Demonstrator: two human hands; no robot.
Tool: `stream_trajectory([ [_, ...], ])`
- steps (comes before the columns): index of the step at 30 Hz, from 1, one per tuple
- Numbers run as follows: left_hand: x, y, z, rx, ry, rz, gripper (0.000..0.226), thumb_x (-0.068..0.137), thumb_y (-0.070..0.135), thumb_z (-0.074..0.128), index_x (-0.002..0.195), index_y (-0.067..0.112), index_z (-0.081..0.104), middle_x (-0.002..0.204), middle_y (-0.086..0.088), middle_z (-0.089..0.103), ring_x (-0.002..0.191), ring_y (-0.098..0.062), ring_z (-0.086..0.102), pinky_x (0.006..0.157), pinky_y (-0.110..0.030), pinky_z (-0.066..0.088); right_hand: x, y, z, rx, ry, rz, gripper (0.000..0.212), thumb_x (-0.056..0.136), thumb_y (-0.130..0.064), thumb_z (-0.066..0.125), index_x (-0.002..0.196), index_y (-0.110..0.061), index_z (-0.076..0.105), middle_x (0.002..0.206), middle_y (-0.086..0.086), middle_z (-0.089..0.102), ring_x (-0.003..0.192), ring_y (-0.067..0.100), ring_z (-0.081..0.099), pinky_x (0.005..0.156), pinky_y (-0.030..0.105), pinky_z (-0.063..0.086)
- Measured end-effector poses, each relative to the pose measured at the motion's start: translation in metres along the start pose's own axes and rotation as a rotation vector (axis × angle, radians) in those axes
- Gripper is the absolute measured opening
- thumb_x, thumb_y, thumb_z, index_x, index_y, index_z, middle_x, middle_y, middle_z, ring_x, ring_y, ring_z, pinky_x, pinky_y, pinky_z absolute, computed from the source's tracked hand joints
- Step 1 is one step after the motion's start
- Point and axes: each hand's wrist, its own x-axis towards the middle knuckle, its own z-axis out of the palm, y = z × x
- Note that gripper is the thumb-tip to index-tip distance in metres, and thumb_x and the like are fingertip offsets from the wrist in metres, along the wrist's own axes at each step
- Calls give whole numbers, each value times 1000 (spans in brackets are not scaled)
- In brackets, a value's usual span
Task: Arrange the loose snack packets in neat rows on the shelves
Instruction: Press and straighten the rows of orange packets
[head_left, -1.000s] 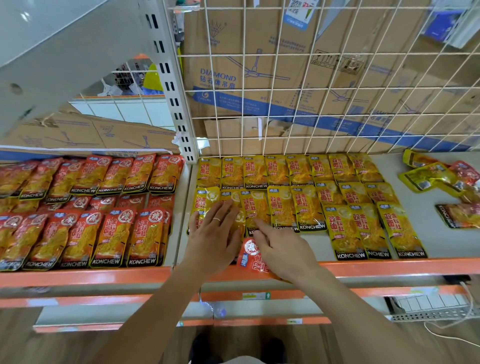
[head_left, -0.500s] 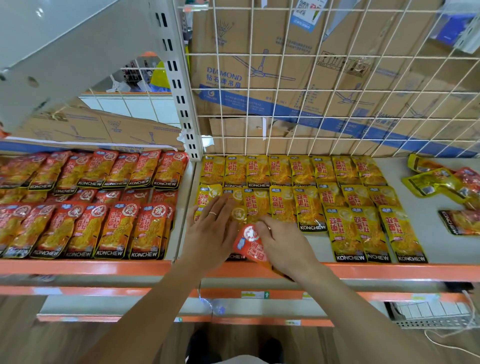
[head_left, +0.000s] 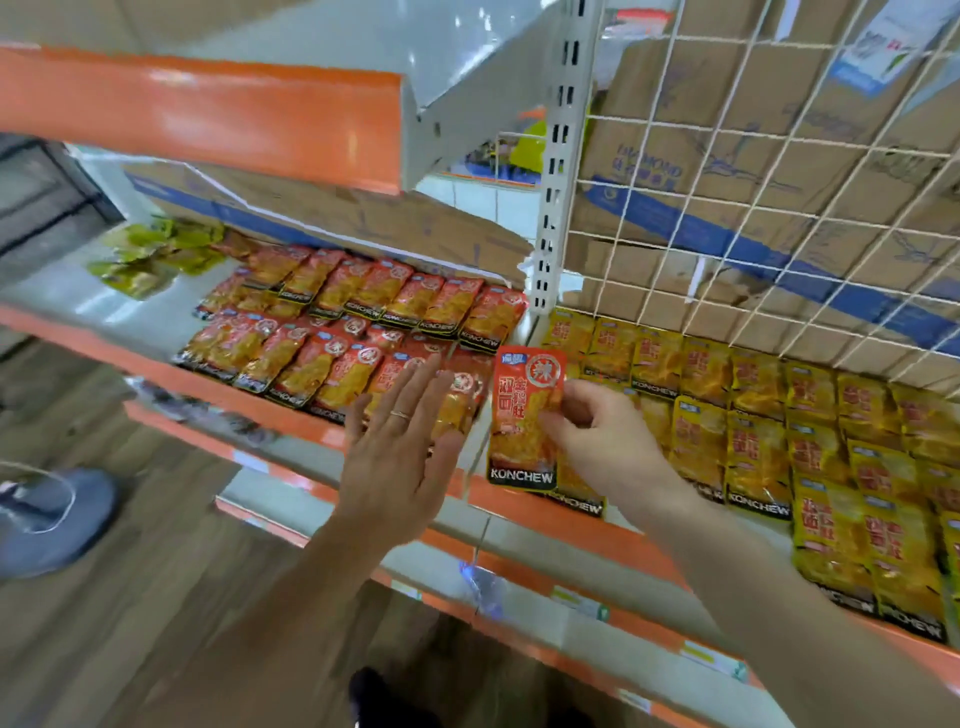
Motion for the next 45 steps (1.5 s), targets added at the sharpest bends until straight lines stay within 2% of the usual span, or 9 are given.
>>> stream_trajectory([
  [4,-15,-42,-30,35,28,-21,63,104,55,18,155,22,34,164,6,26,150,-18,27,114,-52,23,8,-23,46,92,-70,13,27,92,3,58,93,-19,73,80,-10,74,69,-3,65,67,18,51],
  [7,-25,-77,-53,38,58,-17,64,104,56,19,156,22,33,164,6,25,150,-21,27,114,-48,23,12,-41,86,133,-72,18,23,90,2,60,97,-15,74,89,-4,76,80,6,69,80,30,58],
  [10,-34,-118,-74,49,67,-5,65,104,56,20,155,20,34,164,4,26,150,-22,27,115,-51,25,20,-62,129,132,-2,37,23,88,0,64,80,-20,73,79,-5,74,79,15,67,86,39,54],
  [13,-42,-164,-96,51,90,11,63,104,54,23,155,20,35,165,4,25,150,-23,29,115,-53,27,26,-85,172,139,-9,53,3,82,-14,69,83,-13,72,90,6,76,91,34,71,90,59,53],
  [15,-44,-193,-110,60,125,42,61,104,51,27,154,16,37,163,1,28,149,-24,31,114,-52,30,34,-98,197,169,-6,76,15,77,-21,69,86,-10,71,93,10,76,94,39,71,89,62,52],
  [20,-49,-256,-139,92,145,51,64,104,53,25,152,14,40,161,-1,33,148,-22,33,112,-46,29,53,-128,252,273,34,124,15,88,-8,68,75,-13,70,91,9,75,92,34,72,87,48,59],
  [25,-52,-302,-156,70,110,55,63,102,53,30,151,15,40,162,3,31,148,-21,32,112,-46,27,73,-134,299,327,63,179,6,92,1,61,93,3,66,103,20,72,90,30,73,85,43,60],
  [40,-1,-395,-127,42,-47,12,63,102,54,35,153,17,37,164,1,28,149,-24,30,109,-57,33,169,-140,371,61,54,178,23,90,-11,67,82,-31,59,86,-1,70,84,26,71,83,47,59],
  [45,19,-421,-125,42,-39,-11,62,101,50,40,152,16,37,163,1,31,149,-24,30,111,-56,33,203,-144,399,-65,18,164,31,90,-13,67,119,-18,57,93,1,68,80,21,69,74,43,61],
])
